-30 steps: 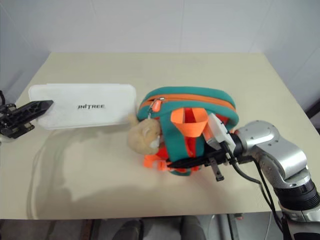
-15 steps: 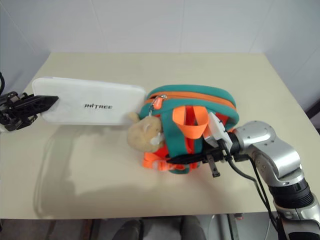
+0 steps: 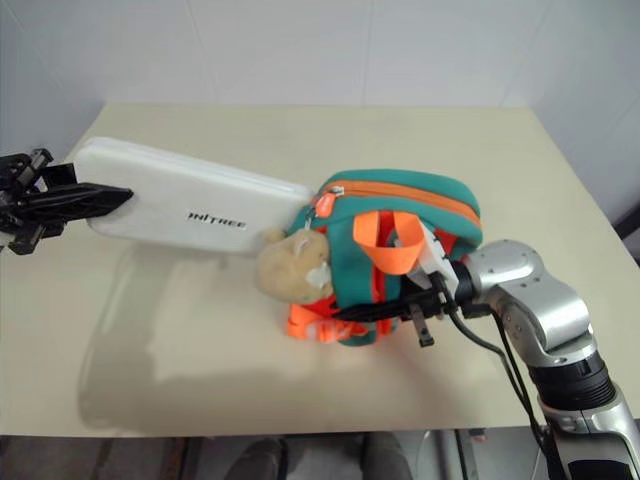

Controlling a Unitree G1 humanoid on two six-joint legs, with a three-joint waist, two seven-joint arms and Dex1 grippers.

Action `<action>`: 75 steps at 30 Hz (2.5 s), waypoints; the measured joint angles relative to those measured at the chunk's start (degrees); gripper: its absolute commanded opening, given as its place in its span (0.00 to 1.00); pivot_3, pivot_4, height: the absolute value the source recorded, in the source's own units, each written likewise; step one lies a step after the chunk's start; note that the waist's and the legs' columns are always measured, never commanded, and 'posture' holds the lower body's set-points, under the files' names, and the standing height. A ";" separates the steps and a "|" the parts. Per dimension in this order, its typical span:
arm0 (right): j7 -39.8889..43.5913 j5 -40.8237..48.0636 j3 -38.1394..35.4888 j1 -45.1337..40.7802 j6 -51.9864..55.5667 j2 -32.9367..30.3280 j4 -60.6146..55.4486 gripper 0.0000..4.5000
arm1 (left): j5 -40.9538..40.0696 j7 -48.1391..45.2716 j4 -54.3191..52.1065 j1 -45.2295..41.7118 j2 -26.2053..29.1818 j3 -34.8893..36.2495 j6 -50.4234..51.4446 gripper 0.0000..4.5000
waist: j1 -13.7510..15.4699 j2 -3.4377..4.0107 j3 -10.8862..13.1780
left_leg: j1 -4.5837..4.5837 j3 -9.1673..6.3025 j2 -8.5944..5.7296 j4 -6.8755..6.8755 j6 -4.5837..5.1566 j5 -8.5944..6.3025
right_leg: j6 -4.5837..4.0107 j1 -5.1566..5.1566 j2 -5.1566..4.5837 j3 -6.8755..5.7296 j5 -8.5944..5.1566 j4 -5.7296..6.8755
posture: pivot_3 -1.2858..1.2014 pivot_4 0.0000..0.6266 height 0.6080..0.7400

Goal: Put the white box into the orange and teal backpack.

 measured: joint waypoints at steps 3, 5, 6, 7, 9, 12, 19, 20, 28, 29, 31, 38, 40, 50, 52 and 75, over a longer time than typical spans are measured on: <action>0.00 -0.09 0.33 -0.04 -0.06 0.17 0.03 0.11 | -0.33 1.10 -1.77 0.00 0.55 1.34 0.79 0.29 | 0.00 0.00 0.00 | 0.00 0.00 0.01 0.02 0.01 -0.01 | 0.00 0.00 0.01 0.00 0.00 0.02 | 0.52 0.24 1.00; -0.01 -0.15 0.50 -0.34 -0.06 0.44 0.18 0.11 | -0.91 1.77 -2.11 -0.01 0.86 1.97 1.48 0.29 | -0.06 0.00 0.00 | 0.00 0.00 0.01 0.04 0.02 -0.01 | 0.00 0.00 0.01 0.00 0.00 0.04 | 0.52 0.24 1.00; -0.01 -0.31 0.73 -0.79 -0.06 0.57 0.32 0.11 | -1.33 2.09 -2.41 -0.01 1.31 2.29 1.96 0.29 | -0.16 0.00 0.00 | 0.00 0.00 0.01 0.06 0.03 -0.01 | 0.00 0.00 0.01 0.00 0.00 0.06 | 0.52 0.24 1.00; -0.01 -0.54 0.98 -1.15 -0.06 0.67 0.40 0.11 | -1.58 2.31 -2.73 -0.03 1.64 2.78 2.15 0.29 | -0.26 0.00 0.00 | 0.00 0.00 0.01 0.06 0.03 -0.02 | 0.00 0.00 0.01 0.00 0.00 0.06 | 0.52 0.24 1.00; 0.02 -0.74 1.27 -1.52 -0.13 0.99 0.84 0.11 | -2.06 2.69 -3.47 -0.91 2.27 3.47 2.49 0.29 | -0.37 0.00 0.00 | 0.00 -0.01 0.01 0.06 0.03 -0.01 | 0.00 0.00 0.01 0.00 0.00 0.06 | 0.52 0.24 1.00; 0.18 -1.26 1.53 -2.17 -0.28 1.65 1.80 0.11 | -2.67 3.01 -3.62 -2.47 3.33 4.09 2.52 0.29 | -0.79 0.00 0.00 | 0.01 0.00 0.01 0.05 0.01 -0.01 | 0.00 0.00 0.01 0.00 0.00 0.06 | 0.52 0.24 1.00; 0.47 -2.38 1.94 -2.87 -1.02 2.50 3.09 0.11 | -3.45 3.11 -4.11 -2.61 4.16 4.01 3.81 0.29 | -1.10 0.00 0.00 | 0.02 0.00 0.02 0.07 0.02 -0.01 | 0.00 0.00 0.03 0.01 0.00 0.10 | 0.52 0.24 1.00; 0.49 -2.56 2.09 -3.10 -1.15 2.66 3.34 0.11 | -3.45 3.09 -4.35 -2.56 4.31 3.92 3.75 0.29 | -1.09 0.00 0.00 | 0.02 0.00 0.02 0.07 0.02 -0.01 | 0.01 0.00 0.03 0.01 0.00 0.10 | 0.52 0.24 1.00; 0.53 -3.89 2.58 -3.68 -1.69 3.76 4.60 0.11 | -2.86 2.39 -6.11 -2.31 4.62 0.20 2.70 0.29 | -1.01 0.00 0.00 | 0.05 0.00 0.02 0.15 0.02 -0.01 | 0.01 0.03 0.03 0.02 0.00 0.16 | 0.52 0.24 1.00; 0.55 -3.96 2.67 -3.68 -1.81 3.83 4.63 0.11 | -2.50 2.16 -6.18 -2.31 4.62 -0.64 2.31 0.29 | -1.02 0.00 0.00 | 0.05 0.00 0.02 0.16 0.02 -0.01 | 0.00 0.03 0.04 0.02 0.00 0.17 | 0.52 0.24 1.00; 0.56 -4.28 2.92 -3.70 -2.18 4.10 4.74 0.11 | -1.88 1.59 -6.28 -2.33 4.57 -2.65 1.49 0.29 | -1.07 0.00 0.00 | 0.07 0.00 0.02 0.17 0.02 -0.01 | 0.00 0.03 0.05 0.04 0.00 0.20 | 0.52 0.24 1.00; 0.51 -5.55 3.66 -4.47 -2.68 5.12 6.49 0.11 | 1.16 -0.47 -6.94 -2.78 3.42 -9.54 -1.69 0.29 | -1.03 0.00 0.00 | 0.04 0.01 0.02 0.17 0.01 -0.01 | 0.00 0.03 0.06 0.07 0.00 0.18 | 0.52 0.24 1.00; 0.46 -5.66 3.64 -4.52 -2.73 5.33 6.89 0.11 | 2.55 -0.45 -6.91 -4.17 2.05 -11.19 -2.64 0.29 | -0.99 0.00 0.00 | 0.03 0.01 0.01 0.17 0.01 -0.01 | 0.00 0.03 0.06 0.07 0.00 0.17 | 0.52 0.24 1.00; 0.20 -6.81 3.76 -5.66 -3.13 7.24 8.36 0.11 | 14.48 8.70 -3.81 -7.87 -15.81 -20.64 -9.36 0.29 | -0.89 0.00 0.00 | -0.01 0.00 0.01 0.53 0.02 -0.01 | 0.08 0.10 0.06 0.07 0.04 0.25 | 0.52 0.24 1.00; -0.24 -6.82 4.17 -5.75 -2.96 7.60 7.88 0.11 | 16.47 10.27 -3.48 -7.90 -18.93 -22.88 -10.32 0.29 | -0.88 0.00 0.00 | -0.07 0.00 0.00 0.68 0.04 -0.02 | 0.11 0.10 0.06 0.08 0.06 0.27 | 0.52 0.24 1.00; -4.77 -6.37 4.21 -3.86 -1.29 8.01 3.39 0.11 | 24.33 16.50 2.68 -12.94 -30.61 -30.12 -3.08 0.64 | -0.91 0.00 0.00 | -0.04 0.01 -0.06 0.87 0.08 -0.06 | 0.24 0.19 0.05 0.20 0.16 0.28 | 0.52 0.24 1.00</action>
